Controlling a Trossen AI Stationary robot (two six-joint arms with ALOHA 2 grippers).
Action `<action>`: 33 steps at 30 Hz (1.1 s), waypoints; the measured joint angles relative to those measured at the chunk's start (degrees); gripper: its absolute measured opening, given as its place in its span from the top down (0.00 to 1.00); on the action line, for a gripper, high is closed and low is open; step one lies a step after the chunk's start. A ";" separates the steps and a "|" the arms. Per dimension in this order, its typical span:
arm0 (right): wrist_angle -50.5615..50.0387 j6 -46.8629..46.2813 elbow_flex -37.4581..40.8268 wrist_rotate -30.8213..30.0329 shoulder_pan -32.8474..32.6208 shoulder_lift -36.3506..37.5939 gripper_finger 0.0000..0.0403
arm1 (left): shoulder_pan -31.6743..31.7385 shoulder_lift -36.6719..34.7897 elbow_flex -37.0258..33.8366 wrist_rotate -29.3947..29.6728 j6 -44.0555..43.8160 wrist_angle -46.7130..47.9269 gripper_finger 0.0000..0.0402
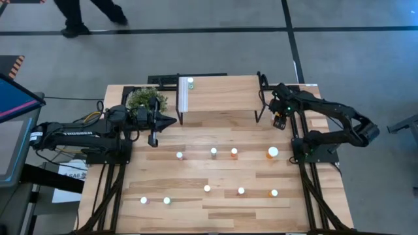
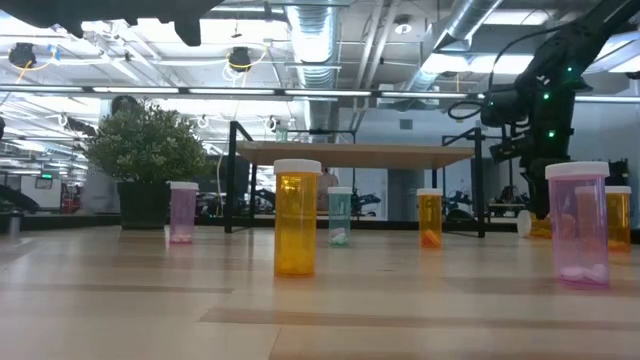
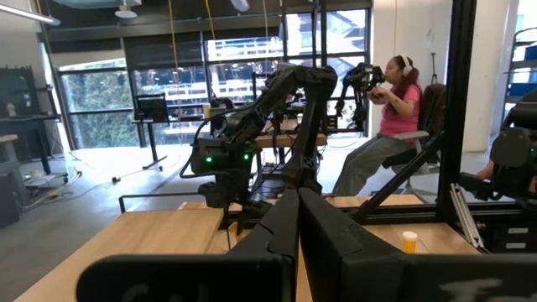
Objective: Pick and place medicine bottles onto shelf by color
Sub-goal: Put the top orange large pill bottle on the shelf
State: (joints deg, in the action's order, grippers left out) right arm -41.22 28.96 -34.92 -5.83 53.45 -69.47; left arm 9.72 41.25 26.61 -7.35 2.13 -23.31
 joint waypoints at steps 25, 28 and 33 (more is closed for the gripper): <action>-1.78 -0.39 -0.62 -2.42 -1.22 -6.58 0.52 | 0.00 0.00 0.00 0.02 0.13 0.35 1.00; -4.81 -1.53 -1.81 -2.42 -1.18 -6.58 0.55 | 0.00 0.00 0.00 0.04 0.13 0.33 1.00; -8.79 -3.84 -3.61 -2.40 -1.18 -6.58 0.54 | 0.00 0.00 0.00 0.02 0.13 0.33 1.00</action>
State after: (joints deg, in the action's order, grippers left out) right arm -50.01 25.12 -38.53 -8.23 52.27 -76.05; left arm 9.72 41.25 26.61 -7.33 2.26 -22.98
